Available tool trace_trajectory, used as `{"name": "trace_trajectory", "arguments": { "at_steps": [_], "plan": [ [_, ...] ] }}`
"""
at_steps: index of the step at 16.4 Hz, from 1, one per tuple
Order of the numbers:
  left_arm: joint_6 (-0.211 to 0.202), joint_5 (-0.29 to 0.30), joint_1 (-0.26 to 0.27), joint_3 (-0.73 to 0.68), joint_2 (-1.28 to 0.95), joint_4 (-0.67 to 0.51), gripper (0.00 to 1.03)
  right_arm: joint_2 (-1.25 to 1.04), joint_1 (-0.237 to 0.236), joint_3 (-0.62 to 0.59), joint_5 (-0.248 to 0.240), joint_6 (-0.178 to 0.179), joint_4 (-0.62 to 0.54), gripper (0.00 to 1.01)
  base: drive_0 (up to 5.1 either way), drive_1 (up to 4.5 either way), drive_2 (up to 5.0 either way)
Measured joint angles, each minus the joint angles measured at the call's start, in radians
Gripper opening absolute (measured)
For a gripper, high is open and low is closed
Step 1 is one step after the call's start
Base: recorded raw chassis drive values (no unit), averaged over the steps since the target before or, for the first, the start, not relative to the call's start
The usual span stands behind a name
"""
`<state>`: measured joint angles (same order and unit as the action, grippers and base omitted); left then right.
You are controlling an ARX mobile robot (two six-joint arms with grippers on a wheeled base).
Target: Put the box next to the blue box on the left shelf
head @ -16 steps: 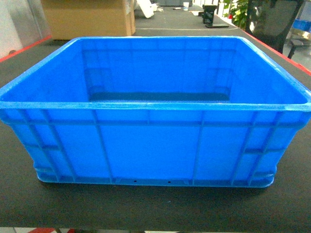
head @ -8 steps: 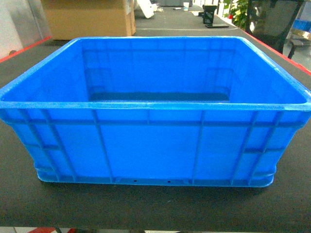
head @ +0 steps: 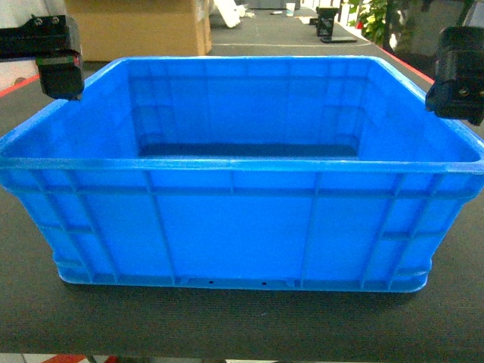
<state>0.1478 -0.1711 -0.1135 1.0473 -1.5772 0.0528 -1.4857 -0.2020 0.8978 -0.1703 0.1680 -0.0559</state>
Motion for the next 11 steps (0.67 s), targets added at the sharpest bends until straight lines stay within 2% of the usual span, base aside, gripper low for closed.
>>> {"name": "trace_trajectory", "arguments": {
  "at_steps": [1,3,7,8,9,10,11],
  "plan": [
    [-0.02,-0.003,-0.003,0.029,-0.035,0.035,0.98,-0.043,0.0,0.02,0.008,0.013,0.0,0.98,0.0,0.0,0.0],
    [-0.036,-0.005,-0.006,0.056,-0.082,0.071,0.98,-0.091,0.0,0.046,0.002,0.015,0.008,0.98,0.0,0.0,0.0],
    [-0.031,-0.008,-0.021,0.11,-0.159,0.122,0.98,-0.172,0.008,0.076,-0.014,0.019,0.008,0.98,0.0,0.0,0.0],
    [-0.032,-0.023,-0.021,0.123,-0.174,0.136,0.87,-0.192,0.013,0.079,-0.019,0.019,0.01,0.91,0.0,0.0,0.0],
    [-0.031,-0.045,-0.021,0.154,-0.188,0.196,0.58,-0.198,0.013,0.084,-0.023,0.018,0.01,0.62,0.0,0.0,0.0],
    [-0.028,-0.048,-0.021,0.168,-0.188,0.224,0.43,-0.199,0.013,0.089,-0.023,0.018,0.014,0.47,0.0,0.0,0.0],
    [-0.027,-0.048,-0.021,0.169,-0.188,0.23,0.36,-0.201,0.012,0.091,-0.019,0.017,0.015,0.4,0.0,0.0,0.0]
  ]
}}
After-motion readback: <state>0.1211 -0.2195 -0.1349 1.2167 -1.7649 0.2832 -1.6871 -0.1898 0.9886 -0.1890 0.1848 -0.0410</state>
